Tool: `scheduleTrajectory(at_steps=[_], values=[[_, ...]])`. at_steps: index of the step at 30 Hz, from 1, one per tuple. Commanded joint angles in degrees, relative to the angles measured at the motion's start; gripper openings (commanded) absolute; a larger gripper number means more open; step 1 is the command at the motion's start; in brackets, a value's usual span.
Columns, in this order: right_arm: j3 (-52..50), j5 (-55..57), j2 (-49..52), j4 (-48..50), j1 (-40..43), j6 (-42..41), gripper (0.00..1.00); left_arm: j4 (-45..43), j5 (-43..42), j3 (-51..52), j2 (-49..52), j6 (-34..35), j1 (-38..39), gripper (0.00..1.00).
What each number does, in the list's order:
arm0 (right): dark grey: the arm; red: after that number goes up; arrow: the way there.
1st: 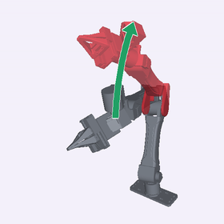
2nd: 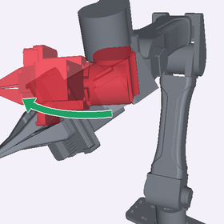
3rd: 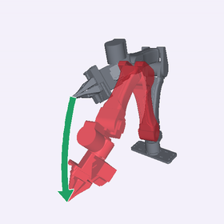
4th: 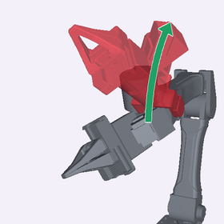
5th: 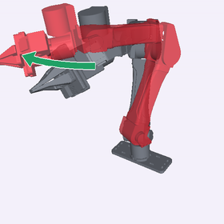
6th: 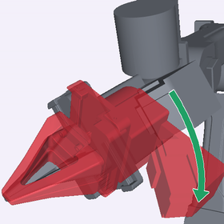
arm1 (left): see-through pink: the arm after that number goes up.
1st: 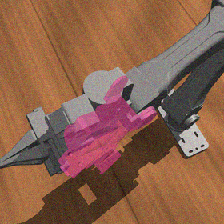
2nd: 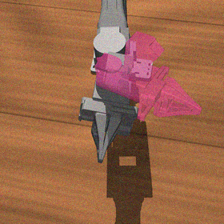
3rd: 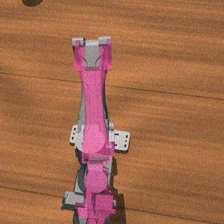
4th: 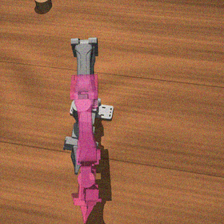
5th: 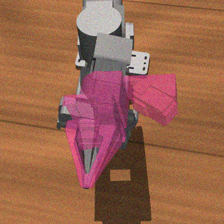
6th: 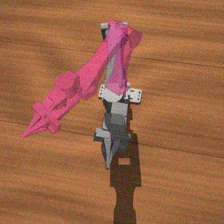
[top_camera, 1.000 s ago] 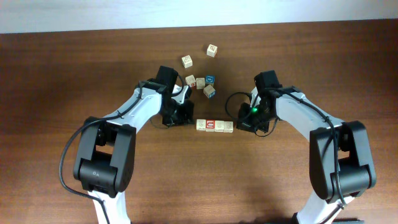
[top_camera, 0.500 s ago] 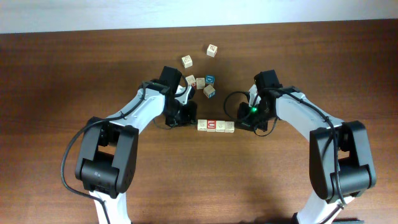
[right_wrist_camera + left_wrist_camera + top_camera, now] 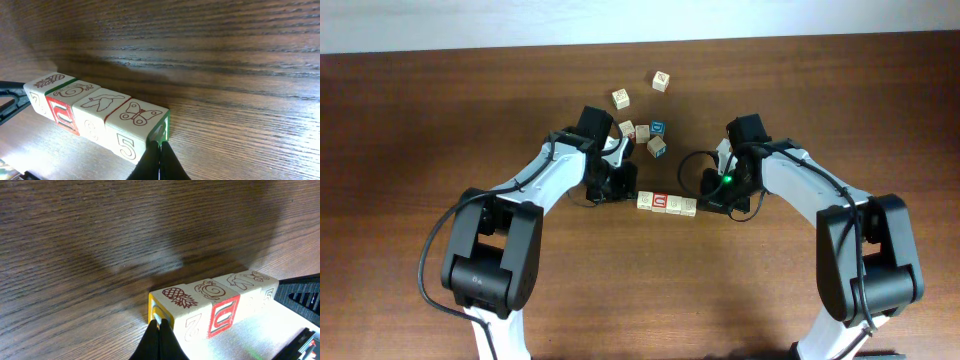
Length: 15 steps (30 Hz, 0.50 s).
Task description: Rotate 4 blocks
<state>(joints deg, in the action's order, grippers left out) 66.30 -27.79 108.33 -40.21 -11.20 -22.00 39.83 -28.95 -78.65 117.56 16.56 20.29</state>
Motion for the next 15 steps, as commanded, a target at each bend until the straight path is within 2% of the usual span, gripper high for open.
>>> scheduleTrajectory(at_steps=[1, 15], values=[[-0.5, -0.7, 0.8, -0.2, -0.7, 0.7, 0.04, 0.1, -0.6, -0.9, -0.1, -1.9, 0.5, 0.0], [-0.5, 1.0, 0.8, -2.8, 1.0, 0.1, 0.04, 0.1, -0.2, -0.9, -0.1, -3.2, 0.5, 0.0]])
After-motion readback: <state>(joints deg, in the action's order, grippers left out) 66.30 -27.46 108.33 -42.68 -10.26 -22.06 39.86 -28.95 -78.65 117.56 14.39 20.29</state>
